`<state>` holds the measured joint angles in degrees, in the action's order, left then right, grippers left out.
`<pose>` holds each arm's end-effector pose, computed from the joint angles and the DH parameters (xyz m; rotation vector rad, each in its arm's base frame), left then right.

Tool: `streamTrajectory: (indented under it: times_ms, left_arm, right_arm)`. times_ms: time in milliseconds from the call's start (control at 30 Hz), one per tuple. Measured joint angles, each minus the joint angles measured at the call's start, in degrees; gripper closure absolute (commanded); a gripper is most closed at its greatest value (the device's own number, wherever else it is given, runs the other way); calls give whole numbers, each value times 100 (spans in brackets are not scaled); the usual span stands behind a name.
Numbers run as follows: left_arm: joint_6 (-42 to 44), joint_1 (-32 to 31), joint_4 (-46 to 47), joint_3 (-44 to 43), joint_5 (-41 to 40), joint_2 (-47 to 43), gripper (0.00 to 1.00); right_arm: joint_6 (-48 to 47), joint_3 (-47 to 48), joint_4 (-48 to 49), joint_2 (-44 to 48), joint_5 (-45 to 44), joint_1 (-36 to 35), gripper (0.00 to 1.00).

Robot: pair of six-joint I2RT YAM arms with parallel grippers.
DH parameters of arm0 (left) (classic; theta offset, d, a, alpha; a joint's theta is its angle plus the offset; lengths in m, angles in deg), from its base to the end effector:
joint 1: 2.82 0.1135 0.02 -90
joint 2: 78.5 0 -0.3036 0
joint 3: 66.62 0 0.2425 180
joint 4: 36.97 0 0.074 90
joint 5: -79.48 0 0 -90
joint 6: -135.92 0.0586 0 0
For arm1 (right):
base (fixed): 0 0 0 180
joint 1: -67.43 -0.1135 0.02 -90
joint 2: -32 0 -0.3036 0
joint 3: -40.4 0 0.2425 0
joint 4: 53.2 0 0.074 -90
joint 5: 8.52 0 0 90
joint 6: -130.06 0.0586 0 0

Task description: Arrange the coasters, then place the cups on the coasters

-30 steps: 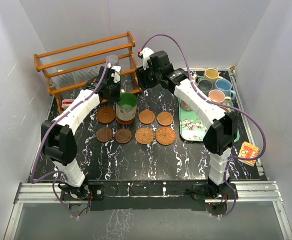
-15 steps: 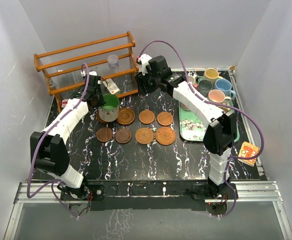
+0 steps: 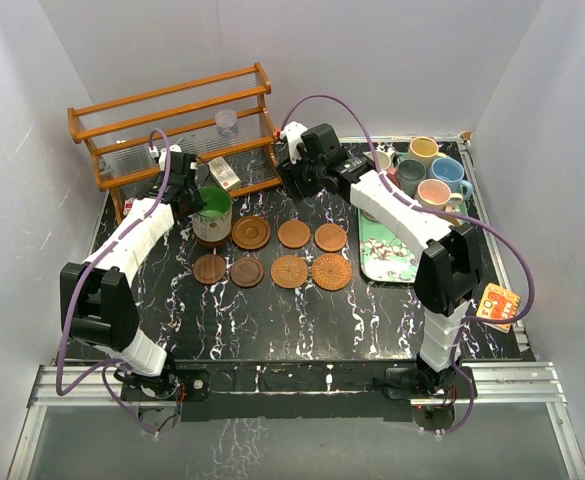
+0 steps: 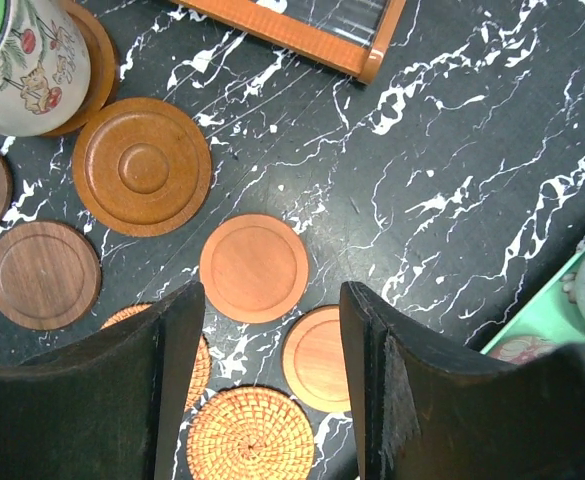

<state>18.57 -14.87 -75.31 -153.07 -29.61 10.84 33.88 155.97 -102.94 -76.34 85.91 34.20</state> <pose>0.3522 -0.0556 0.3196 -0.4667 2.1941 0.0123 0.3770 0.2524 0.3427 -0.8238 2.1824 0.3277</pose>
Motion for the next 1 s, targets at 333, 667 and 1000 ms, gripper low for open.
streamTrajectory:
  times_ms: [333,667,1000]
  left_arm:
    - [-109,101,168,68,2,39,100]
    - [-201,214,177,101,26,127,100]
    - [-293,240,267,192,203,155,100]
  right_arm:
    - [-120,-116,114,352,-103,74,44]
    - [-151,-330,138,415,-127,142,43]
    - [-155,-365,142,476,-127,155,42]
